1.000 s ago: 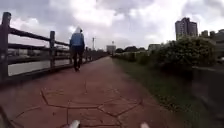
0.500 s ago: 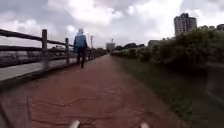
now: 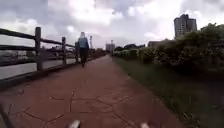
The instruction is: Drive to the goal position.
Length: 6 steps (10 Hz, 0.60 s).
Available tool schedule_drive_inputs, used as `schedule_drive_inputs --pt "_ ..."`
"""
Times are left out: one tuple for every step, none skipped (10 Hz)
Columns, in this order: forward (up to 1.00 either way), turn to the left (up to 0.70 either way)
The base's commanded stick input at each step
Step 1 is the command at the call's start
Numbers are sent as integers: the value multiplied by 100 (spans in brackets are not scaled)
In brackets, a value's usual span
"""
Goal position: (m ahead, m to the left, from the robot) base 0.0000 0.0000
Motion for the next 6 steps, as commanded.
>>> schedule_drive_inputs --pt "70 2" --pt "0 0" --pt "0 0" --pt "0 0" --pt "0 0" --pt "0 0"
